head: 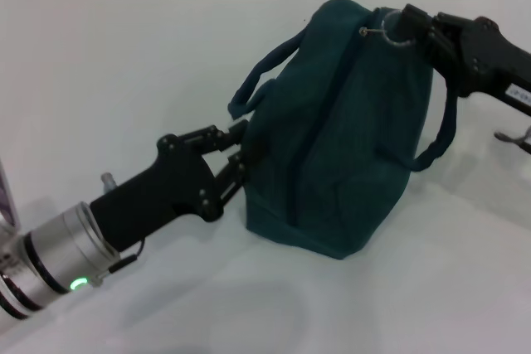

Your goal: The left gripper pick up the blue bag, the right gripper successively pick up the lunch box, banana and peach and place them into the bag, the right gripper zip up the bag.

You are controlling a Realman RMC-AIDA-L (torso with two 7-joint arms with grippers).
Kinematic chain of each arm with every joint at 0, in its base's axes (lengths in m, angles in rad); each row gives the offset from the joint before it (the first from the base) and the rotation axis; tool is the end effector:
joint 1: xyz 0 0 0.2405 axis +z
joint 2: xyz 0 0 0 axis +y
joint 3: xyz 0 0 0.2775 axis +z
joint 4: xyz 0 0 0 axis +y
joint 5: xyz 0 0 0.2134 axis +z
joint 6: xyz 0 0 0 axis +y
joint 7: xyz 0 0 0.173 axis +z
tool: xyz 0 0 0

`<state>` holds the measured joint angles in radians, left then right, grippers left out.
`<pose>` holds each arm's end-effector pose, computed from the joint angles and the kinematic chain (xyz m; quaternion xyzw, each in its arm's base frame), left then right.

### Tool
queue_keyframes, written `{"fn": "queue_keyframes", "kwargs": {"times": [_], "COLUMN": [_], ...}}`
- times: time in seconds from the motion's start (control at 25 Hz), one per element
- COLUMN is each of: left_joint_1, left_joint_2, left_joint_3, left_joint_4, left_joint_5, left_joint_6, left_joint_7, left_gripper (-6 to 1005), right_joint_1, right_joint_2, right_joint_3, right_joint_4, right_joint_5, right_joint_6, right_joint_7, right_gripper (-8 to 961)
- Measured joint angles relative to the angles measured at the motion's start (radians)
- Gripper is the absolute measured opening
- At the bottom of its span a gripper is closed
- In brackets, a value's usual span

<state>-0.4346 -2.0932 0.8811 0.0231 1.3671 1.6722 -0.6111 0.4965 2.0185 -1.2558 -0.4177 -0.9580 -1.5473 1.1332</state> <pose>-0.2660 0.2752 -0.0863 -0.8488 -0.1547 -0.4496 0.2311 0.2134 0.3592 -0.0194 -0.8366 0.1734 0.4915 0.1689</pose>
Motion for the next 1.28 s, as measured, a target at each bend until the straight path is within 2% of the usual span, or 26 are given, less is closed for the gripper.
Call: {"fn": "queue_keyframes", "kwargs": {"times": [0.32, 0.52, 0.76, 1.08, 1.2, 1.28], "left_joint_1": [0.019, 0.026, 0.021, 0.014, 0.009, 0.006], "left_joint_2": [0.008, 0.011, 0.011, 0.008, 0.009, 0.01], "left_joint_3": [-0.002, -0.002, 0.0, 0.007, 0.008, 0.013], "left_joint_4": [0.097, 0.147, 0.15, 0.164, 0.23, 0.336], "left_joint_5": [-0.062, -0.072, -0.067, -0.067, -0.062, -0.027], "left_joint_6": [-0.005, -0.008, -0.025, -0.026, -0.024, -0.027], "left_joint_7": [-0.035, -0.058, -0.062, -0.112, -0.213, -0.374], "left_gripper": [162, 101, 36, 61, 87, 105], "right_joint_1": [-0.049, -0.058, -0.058, -0.058, -0.057, -0.056], "right_joint_2": [0.003, 0.003, -0.002, -0.004, -0.004, -0.002], "right_joint_3": [-0.024, -0.021, 0.012, 0.058, 0.053, 0.052], "right_joint_4": [0.002, 0.003, 0.002, 0.004, 0.012, 0.023], "right_joint_5": [-0.004, 0.0, 0.005, 0.0, -0.004, -0.006], "right_joint_6": [-0.085, -0.083, -0.051, -0.045, -0.045, -0.045], "right_joint_7": [0.0, -0.001, -0.003, -0.003, -0.01, -0.019], "right_gripper": [18, 17, 17, 17, 17, 17]}}
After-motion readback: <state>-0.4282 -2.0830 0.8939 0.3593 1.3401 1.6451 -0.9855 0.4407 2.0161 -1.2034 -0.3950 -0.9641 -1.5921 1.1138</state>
